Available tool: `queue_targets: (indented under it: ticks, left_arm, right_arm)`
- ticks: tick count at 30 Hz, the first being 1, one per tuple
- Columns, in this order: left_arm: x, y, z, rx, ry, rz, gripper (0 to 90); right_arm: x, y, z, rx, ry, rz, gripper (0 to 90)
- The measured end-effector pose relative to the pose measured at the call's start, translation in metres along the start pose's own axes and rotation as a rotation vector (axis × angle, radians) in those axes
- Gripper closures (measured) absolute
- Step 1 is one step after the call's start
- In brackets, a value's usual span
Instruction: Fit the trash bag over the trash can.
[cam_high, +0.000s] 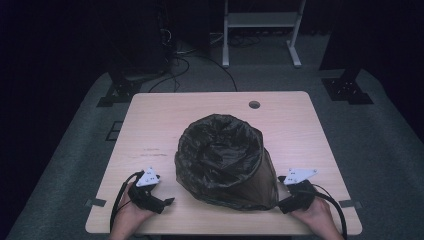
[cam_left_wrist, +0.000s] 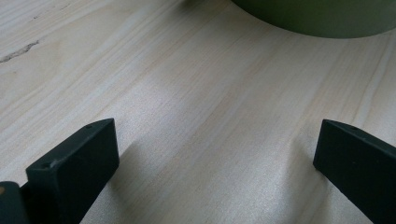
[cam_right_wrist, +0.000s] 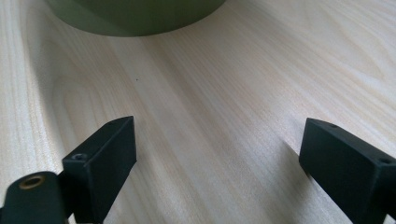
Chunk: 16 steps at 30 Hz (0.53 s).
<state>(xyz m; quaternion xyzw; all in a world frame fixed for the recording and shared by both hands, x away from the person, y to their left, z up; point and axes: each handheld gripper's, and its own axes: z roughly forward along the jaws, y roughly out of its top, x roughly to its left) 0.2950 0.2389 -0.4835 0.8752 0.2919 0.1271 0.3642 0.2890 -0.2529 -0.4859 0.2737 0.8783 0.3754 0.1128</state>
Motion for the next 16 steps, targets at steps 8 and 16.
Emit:
queue_targets:
  ticks: [8, 16]
  left_arm:
    - [0.0, 0.0, 0.0, 0.0, 0.0, 0.0, 0.0]
    - [0.0, 0.0, 0.0, 0.0, 0.0, 0.001, 0.0]
  right_arm:
    - [-0.0002, -0.001, 0.0004, -0.011, 0.001, 0.001, 10.0]
    - [0.0001, -0.001, 0.0005, -0.011, -0.002, 0.003, 10.0]
